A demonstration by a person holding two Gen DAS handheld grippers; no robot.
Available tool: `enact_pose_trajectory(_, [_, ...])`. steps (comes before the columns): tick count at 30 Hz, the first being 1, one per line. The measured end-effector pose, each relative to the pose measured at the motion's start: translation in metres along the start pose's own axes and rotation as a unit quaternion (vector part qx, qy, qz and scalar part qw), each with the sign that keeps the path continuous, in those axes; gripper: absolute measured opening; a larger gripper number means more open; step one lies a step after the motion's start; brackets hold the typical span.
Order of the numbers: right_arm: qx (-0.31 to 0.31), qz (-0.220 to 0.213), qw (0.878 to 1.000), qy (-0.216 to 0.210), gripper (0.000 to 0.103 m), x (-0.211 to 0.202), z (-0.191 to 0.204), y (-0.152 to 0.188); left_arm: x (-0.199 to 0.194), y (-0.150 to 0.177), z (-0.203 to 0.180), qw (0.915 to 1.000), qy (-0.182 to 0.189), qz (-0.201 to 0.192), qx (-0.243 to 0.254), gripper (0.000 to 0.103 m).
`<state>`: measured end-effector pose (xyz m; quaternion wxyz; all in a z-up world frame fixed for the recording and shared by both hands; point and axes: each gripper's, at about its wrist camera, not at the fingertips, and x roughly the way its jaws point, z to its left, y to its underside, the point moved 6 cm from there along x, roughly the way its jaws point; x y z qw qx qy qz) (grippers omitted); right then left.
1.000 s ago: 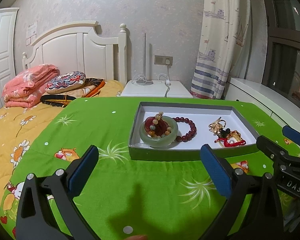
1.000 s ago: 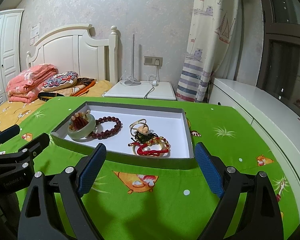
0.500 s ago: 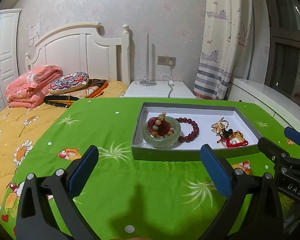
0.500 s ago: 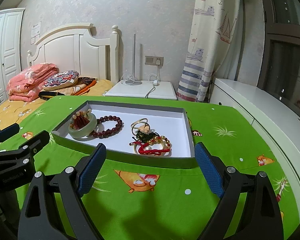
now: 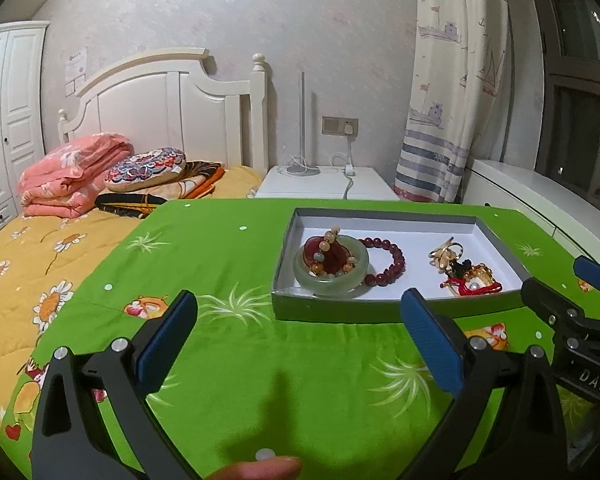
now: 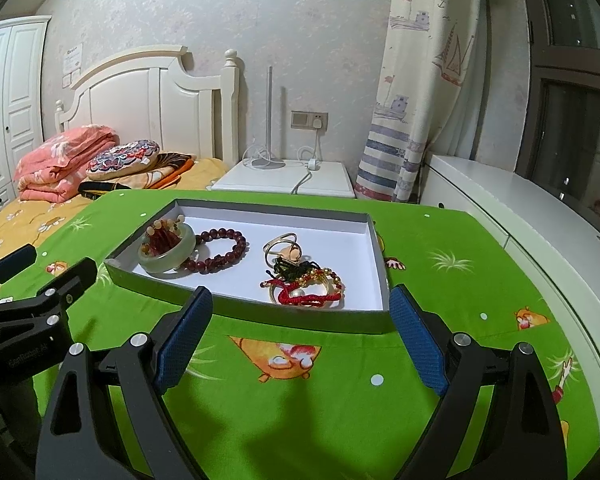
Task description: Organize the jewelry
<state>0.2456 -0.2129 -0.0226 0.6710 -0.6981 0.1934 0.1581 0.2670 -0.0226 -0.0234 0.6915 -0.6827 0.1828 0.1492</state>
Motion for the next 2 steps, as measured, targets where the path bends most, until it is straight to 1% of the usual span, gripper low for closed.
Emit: enact_pose_trajectory(2, [-0.001,-0.001,1.0,0.0,0.084,-0.0012,0.0008,0.0008,-0.0008,-0.0004,0.0008,1.0,0.0,0.002,-0.002,0.098])
